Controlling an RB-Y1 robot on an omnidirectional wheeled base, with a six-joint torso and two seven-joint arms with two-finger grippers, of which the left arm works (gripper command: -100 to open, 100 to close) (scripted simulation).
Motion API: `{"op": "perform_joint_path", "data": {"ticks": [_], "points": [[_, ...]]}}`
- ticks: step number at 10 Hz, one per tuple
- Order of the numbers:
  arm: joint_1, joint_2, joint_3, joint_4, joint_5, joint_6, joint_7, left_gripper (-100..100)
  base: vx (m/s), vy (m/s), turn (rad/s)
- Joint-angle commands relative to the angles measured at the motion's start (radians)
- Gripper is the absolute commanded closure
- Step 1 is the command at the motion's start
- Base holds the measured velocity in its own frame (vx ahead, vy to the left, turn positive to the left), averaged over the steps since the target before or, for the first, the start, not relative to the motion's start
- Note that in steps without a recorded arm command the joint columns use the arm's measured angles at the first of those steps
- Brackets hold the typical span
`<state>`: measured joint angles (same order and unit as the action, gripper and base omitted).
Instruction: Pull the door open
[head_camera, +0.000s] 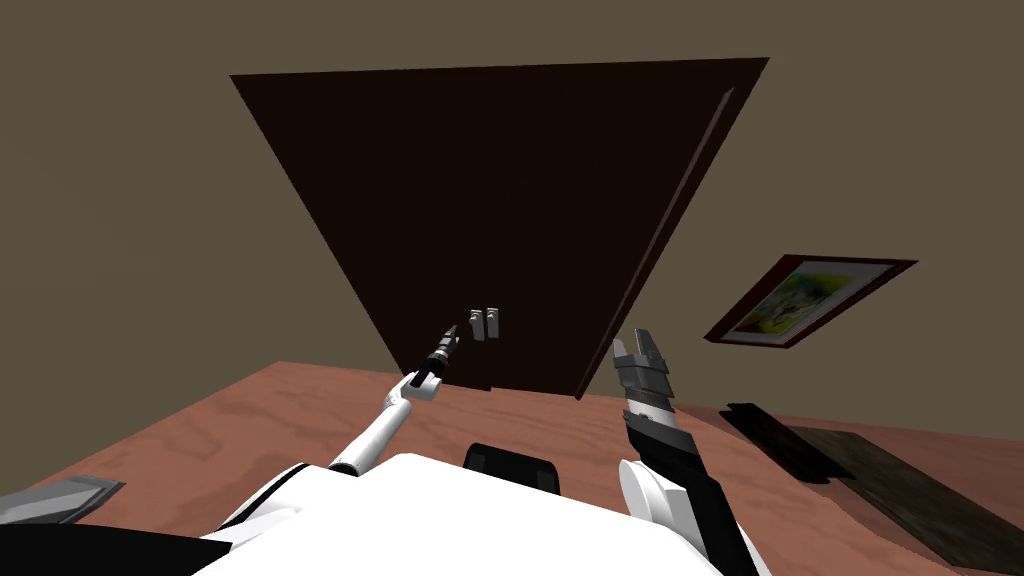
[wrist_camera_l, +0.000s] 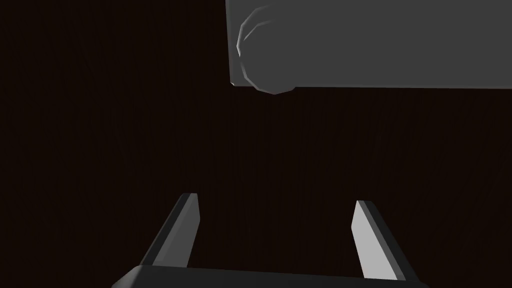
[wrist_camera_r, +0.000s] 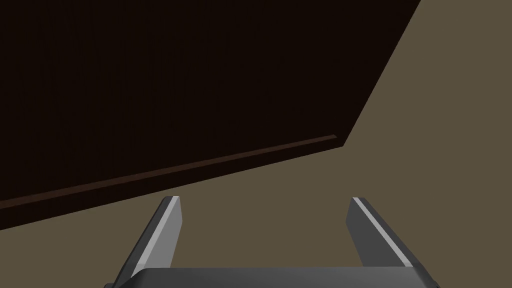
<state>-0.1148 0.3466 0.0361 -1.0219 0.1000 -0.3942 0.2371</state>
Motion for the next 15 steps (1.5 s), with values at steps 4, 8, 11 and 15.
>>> {"op": "perform_joint_path", "data": {"ticks": [4, 8, 11, 15], "points": [[0.008, 0.016, 0.008, 0.014, 0.003, 0.001, 0.005, -100, -0.111, -0.026, 0.027], [0.013, 0.026, 0.04, 0.039, 0.006, 0.001, -0.006, -100, 0.134, 0.1, 0.063], [-0.016, 0.0, 0.018, 0.028, 0.001, -0.004, -0.008, -100, 0.199, -0.073, -0.142], [-0.009, -0.012, 0.019, -0.001, -0.001, 0.01, -0.016, 100, 0.07, -0.035, -0.046]]}}
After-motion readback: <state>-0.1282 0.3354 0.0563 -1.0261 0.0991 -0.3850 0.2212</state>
